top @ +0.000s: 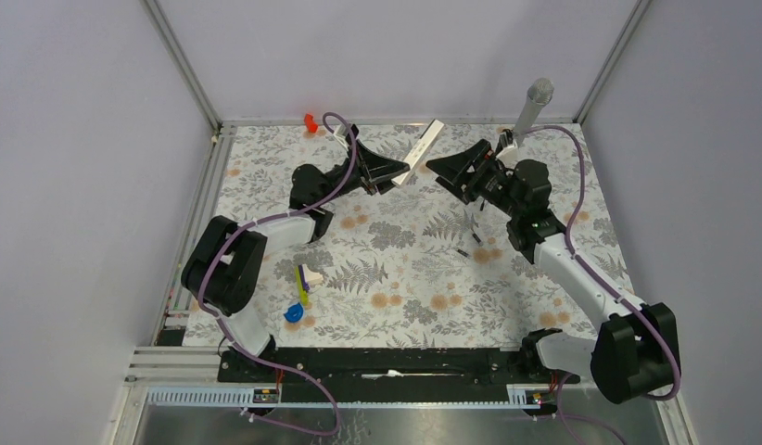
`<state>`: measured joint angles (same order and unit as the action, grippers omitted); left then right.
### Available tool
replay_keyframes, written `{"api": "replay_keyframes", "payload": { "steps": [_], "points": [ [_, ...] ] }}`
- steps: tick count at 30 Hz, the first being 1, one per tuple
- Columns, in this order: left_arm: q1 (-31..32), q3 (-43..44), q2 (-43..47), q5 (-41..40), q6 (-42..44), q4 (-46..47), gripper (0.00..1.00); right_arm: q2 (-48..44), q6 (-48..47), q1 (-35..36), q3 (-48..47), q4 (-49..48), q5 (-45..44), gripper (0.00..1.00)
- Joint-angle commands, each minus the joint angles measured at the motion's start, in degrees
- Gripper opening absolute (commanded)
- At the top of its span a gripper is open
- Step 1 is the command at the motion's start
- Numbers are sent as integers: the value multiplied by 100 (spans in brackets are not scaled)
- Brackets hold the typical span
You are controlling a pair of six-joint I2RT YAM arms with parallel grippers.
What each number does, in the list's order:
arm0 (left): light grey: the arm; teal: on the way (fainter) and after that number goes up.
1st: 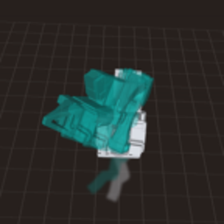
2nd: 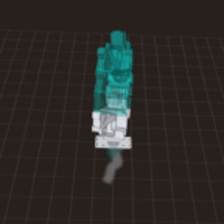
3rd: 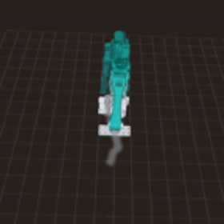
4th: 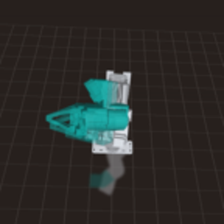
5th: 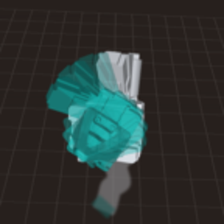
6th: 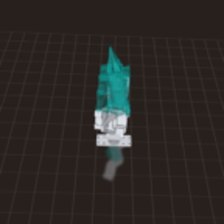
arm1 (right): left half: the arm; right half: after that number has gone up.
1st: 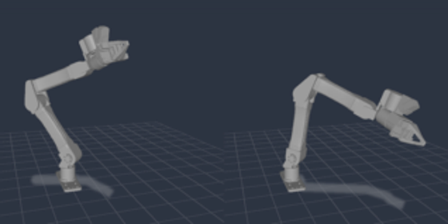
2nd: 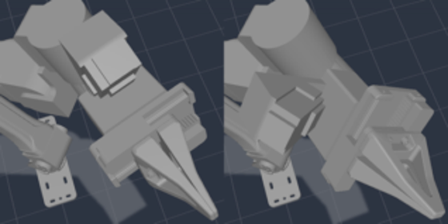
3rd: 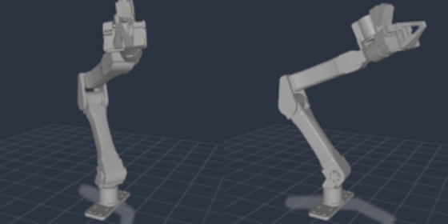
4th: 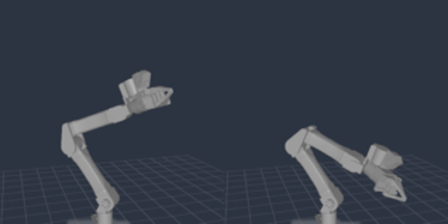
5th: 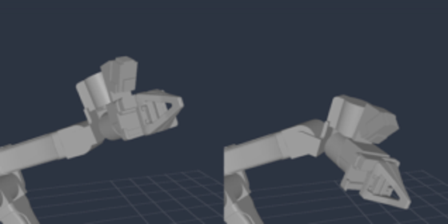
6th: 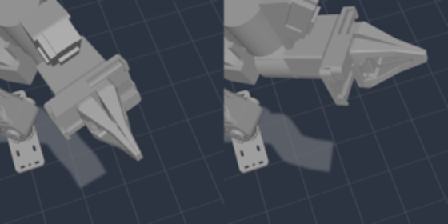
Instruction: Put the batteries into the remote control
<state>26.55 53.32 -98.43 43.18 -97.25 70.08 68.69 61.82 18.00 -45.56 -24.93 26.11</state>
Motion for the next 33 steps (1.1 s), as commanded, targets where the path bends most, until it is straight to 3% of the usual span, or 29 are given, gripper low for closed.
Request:
{"api": "replay_keyframes", "payload": {
  "steps": [1,10,12,15,18,21,23,26,28,31,33],
  "points": [
    [8,3,144,-136,-325,732,2,134,-8,83,-472,-783,171,93],
    [81,43,332,-138,180,288,3,491,92,446,-722,-1091,36,89],
    [134,91,424,-111,440,1,3,551,15,566,-829,-942,-70,78],
    [158,142,578,-77,774,-402,6,505,-127,633,-863,-607,-344,54],
    [163,100,748,-85,1101,-732,14,263,-351,634,-762,-466,-729,33],
    [162,13,954,-89,1382,-1026,34,184,-663,634,-878,-265,-804,19],
    [154,-43,1133,-25,1680,-1243,51,189,-924,635,-1063,-42,-751,15],
    [72,170,1543,221,2917,-2676,73,122,-1581,630,-1290,380,-630,10],
    [-27,566,1941,200,4392,-4707,92,58,-2131,628,-1474,813,-461,8],
    [-169,1227,2416,-286,6563,-6922,99,54,-3067,630,-1921,1589,241,8],
    [-277,1644,2594,-584,7611,-7870,99,135,-3740,635,-2342,2357,928,8]
  ]
}}
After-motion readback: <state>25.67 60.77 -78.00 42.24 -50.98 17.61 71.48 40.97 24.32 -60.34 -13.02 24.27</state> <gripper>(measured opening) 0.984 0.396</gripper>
